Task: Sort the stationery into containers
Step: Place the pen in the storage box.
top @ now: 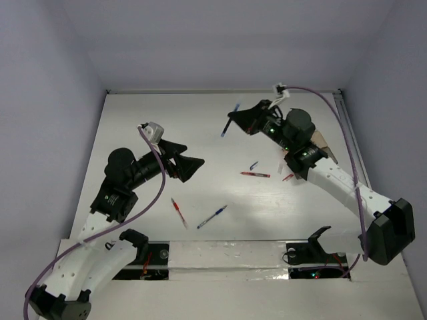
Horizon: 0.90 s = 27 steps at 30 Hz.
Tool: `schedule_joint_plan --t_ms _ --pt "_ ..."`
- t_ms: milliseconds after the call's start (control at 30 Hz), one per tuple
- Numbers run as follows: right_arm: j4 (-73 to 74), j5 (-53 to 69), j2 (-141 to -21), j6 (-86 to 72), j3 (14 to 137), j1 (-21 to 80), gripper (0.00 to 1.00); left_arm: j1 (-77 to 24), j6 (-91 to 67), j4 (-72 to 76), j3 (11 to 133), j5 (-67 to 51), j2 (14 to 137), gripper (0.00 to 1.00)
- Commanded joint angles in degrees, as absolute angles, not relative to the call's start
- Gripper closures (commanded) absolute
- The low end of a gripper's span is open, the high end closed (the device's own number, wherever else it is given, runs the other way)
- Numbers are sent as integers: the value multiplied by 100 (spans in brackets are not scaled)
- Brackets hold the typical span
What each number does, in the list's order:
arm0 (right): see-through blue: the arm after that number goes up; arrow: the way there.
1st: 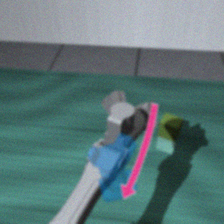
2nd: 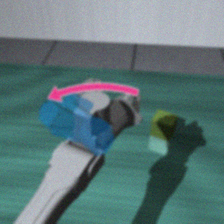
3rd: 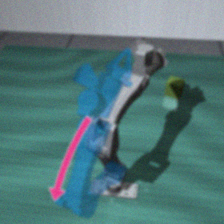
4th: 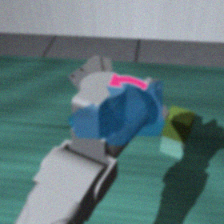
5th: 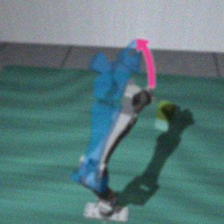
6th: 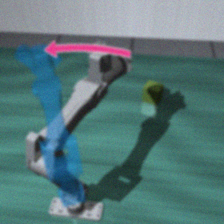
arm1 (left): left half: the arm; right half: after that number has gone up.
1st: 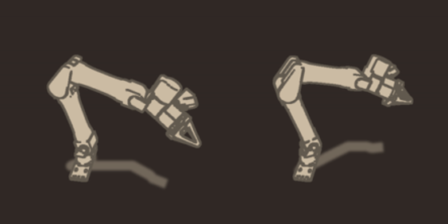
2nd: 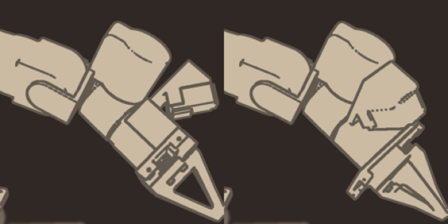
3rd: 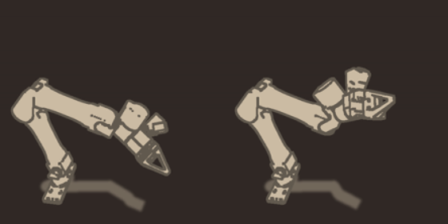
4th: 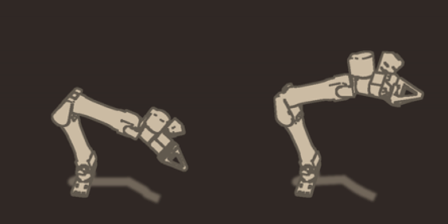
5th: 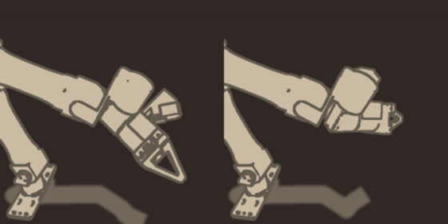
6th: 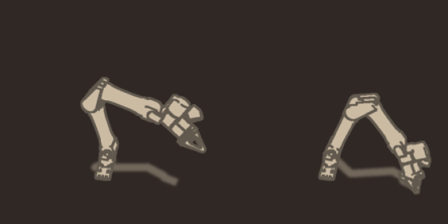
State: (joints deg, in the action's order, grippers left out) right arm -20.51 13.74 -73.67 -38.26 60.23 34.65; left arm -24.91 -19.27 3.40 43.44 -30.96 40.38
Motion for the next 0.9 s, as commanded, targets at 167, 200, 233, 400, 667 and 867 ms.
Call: schedule_joint_plan --t_ms 167,200,233,400,667,867 --pt "-1653 -702 -7145 -4534 5037 1270 100 -2479 -1442 0 3999 -2418 3533 1" --pt "-1705 -781 -7163 -4718 4940 1092 100 -2479 -1424 -157 3999 -2260 3525 1" --pt "-1714 -921 -7198 -4789 4783 925 100 -2479 -1433 -236 3982 -2180 3516 1" --pt "-1582 -1309 -7855 -5027 4947 239 100 -2479 -1371 -308 3999 -1864 3419 1" --pt "-1424 -1362 -8788 -5001 5528 -9 100 -2593 -1371 -308 3999 -1934 3410 1" --pt "-1327 -1310 -9307 -4939 5844 -9 100 -2646 -1362 -316 4008 -1916 3445 1"
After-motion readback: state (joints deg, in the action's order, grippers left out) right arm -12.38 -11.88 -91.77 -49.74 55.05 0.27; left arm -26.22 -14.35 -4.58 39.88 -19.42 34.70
